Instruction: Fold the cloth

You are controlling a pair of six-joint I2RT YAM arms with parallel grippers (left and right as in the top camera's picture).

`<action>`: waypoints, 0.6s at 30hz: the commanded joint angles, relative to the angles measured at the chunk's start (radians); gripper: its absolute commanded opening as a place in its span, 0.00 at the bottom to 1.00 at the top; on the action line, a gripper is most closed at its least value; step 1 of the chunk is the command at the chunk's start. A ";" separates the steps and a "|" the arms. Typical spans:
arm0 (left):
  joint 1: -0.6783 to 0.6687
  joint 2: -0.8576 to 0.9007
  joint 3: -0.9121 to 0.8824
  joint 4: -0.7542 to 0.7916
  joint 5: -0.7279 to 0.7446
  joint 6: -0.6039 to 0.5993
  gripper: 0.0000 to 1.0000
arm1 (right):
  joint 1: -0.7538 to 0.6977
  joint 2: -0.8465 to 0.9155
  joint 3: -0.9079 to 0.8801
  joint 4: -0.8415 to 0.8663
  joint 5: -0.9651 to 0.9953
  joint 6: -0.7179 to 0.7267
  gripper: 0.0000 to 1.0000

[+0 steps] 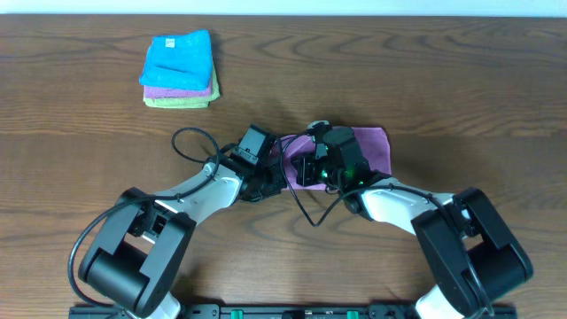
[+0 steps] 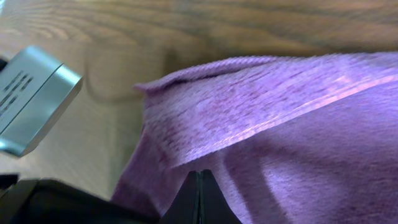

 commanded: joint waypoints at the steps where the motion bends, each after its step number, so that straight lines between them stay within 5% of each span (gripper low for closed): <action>1: -0.006 0.040 -0.007 -0.014 0.023 -0.002 0.06 | 0.000 0.010 0.015 0.002 0.083 -0.001 0.02; 18: -0.006 0.040 -0.007 -0.015 0.056 -0.002 0.06 | -0.002 0.124 0.018 0.220 0.129 0.007 0.01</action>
